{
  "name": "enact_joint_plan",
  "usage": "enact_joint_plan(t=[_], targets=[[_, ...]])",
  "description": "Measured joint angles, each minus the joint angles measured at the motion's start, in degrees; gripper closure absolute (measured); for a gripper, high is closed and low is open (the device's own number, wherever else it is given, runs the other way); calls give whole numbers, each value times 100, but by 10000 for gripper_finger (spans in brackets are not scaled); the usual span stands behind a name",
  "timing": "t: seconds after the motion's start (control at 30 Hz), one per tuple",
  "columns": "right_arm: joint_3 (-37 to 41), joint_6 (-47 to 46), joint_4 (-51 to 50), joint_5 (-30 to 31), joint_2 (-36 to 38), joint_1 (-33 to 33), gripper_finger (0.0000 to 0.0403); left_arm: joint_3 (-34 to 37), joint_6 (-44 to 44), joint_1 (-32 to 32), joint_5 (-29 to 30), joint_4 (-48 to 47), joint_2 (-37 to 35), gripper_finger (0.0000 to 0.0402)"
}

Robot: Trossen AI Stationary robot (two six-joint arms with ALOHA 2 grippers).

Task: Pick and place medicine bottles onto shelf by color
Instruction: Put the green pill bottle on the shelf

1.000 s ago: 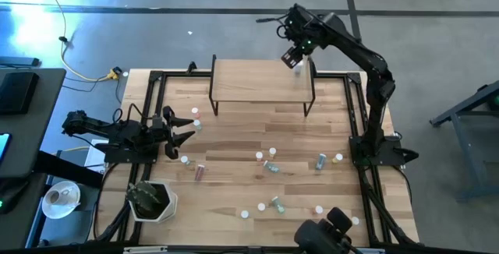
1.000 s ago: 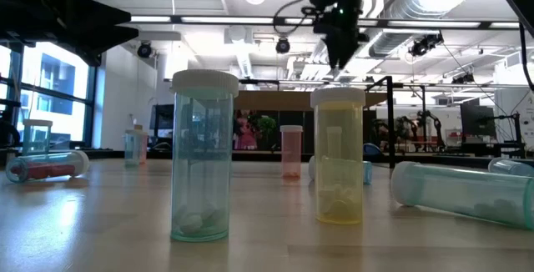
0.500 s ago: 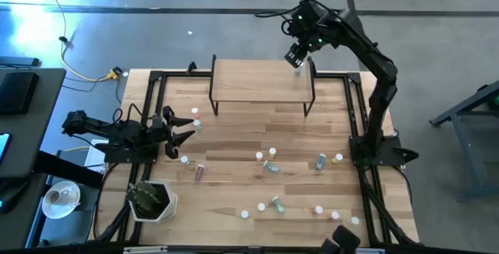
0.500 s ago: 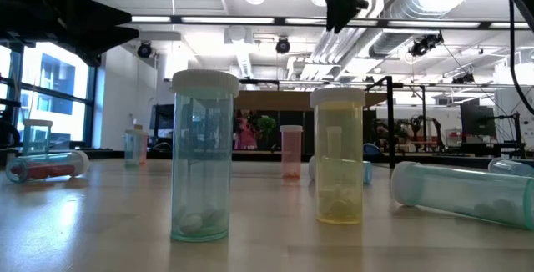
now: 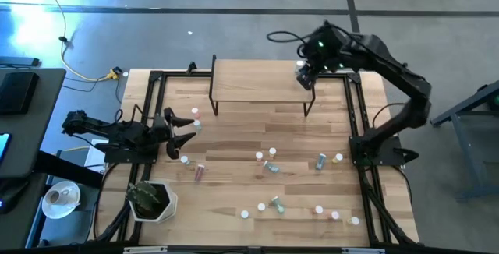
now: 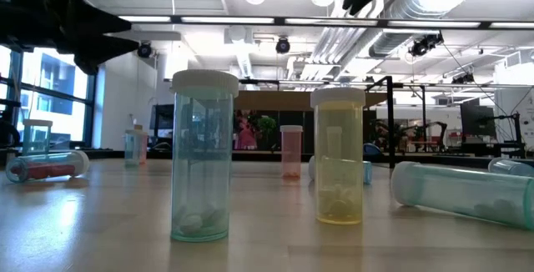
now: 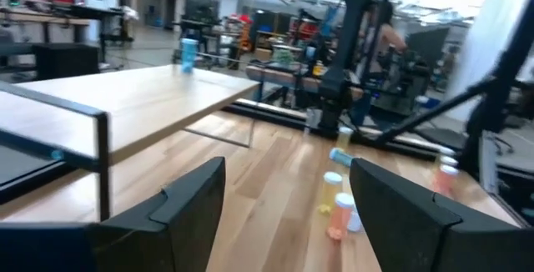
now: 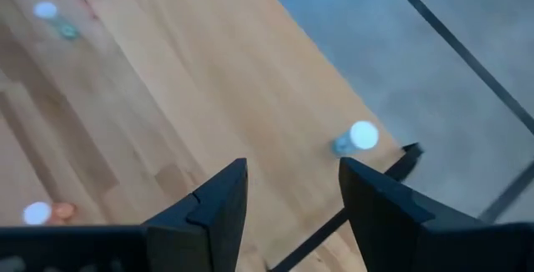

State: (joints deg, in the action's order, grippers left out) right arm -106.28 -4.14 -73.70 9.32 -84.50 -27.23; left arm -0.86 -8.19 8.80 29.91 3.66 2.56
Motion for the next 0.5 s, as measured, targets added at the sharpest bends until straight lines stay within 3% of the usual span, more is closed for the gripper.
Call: enact_joint_plan(t=[0.3,0.5], targets=[[2017,-516,1448,219,1300,249,222,-297,239,0,-84,-302,171,158],[2906,-614,1979,214,1679,402,222,-1040,52,-2,-437,-1378,477,158]])
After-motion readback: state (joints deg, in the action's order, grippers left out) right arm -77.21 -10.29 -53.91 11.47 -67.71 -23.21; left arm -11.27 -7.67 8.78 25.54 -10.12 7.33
